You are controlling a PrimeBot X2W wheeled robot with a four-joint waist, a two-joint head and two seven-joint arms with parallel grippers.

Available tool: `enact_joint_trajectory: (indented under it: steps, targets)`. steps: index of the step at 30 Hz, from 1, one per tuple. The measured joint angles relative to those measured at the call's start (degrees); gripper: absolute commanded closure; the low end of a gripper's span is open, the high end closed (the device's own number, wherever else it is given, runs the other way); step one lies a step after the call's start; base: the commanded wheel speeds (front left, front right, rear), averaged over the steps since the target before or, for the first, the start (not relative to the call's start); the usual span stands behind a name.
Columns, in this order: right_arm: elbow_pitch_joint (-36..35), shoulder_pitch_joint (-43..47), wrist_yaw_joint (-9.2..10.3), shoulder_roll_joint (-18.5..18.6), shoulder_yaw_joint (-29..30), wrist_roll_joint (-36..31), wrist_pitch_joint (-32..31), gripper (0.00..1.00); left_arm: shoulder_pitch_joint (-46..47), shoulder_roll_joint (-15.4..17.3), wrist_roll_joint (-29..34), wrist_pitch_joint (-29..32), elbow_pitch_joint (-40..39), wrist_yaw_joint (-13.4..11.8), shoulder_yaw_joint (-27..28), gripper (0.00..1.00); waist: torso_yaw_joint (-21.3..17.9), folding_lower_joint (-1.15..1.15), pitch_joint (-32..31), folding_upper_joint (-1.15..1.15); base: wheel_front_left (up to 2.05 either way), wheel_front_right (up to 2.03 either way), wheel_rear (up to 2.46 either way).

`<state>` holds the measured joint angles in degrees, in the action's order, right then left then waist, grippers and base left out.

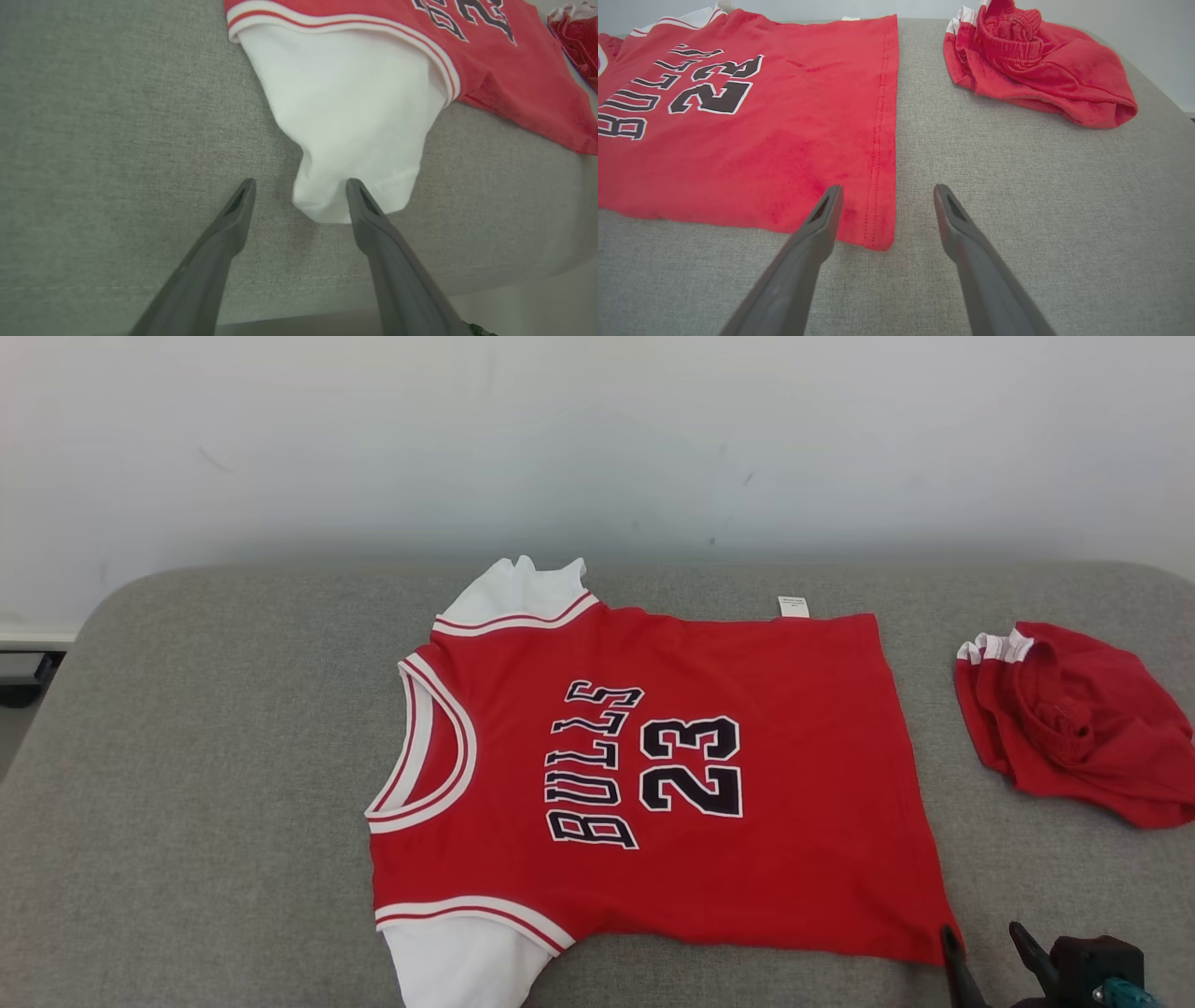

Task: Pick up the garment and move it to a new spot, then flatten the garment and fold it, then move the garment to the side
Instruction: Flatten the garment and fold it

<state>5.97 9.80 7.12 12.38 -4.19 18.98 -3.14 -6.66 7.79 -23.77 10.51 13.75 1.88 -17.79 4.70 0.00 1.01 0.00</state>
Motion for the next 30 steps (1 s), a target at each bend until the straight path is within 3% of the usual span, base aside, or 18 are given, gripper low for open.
enact_joint_trajectory:
  steps: [16,17,18,30]
  targets:
    - [7.55,-4.60,-0.03,-1.59,-1.99,0.65,-4.25,0.00,3.59,-1.20,-1.88,3.09,4.65,0.70,-0.96,0.02,0.94,0.00,1.79,0.00,0.00,0.00,0.00]
    - [8.12,-4.61,-0.08,-1.62,-2.13,0.68,-4.69,0.63,3.63,-1.32,-2.11,3.23,4.99,0.73,-0.98,0.53,0.97,0.00,1.81,0.00,0.00,0.00,0.00]
    - [8.66,-4.60,-0.12,-1.68,-2.27,0.73,-5.01,1.00,3.63,-1.43,-2.21,3.47,5.35,0.75,-0.99,1.00,0.99,0.00,1.83,0.00,0.00,0.00,0.00]
    - [9.23,-5.75,-1.18,-1.74,-1.22,2.29,-4.12,1.00,3.67,-1.93,-3.92,2.71,4.61,1.60,1.04,1.00,0.86,0.00,1.72,0.00,0.00,0.00,0.00]
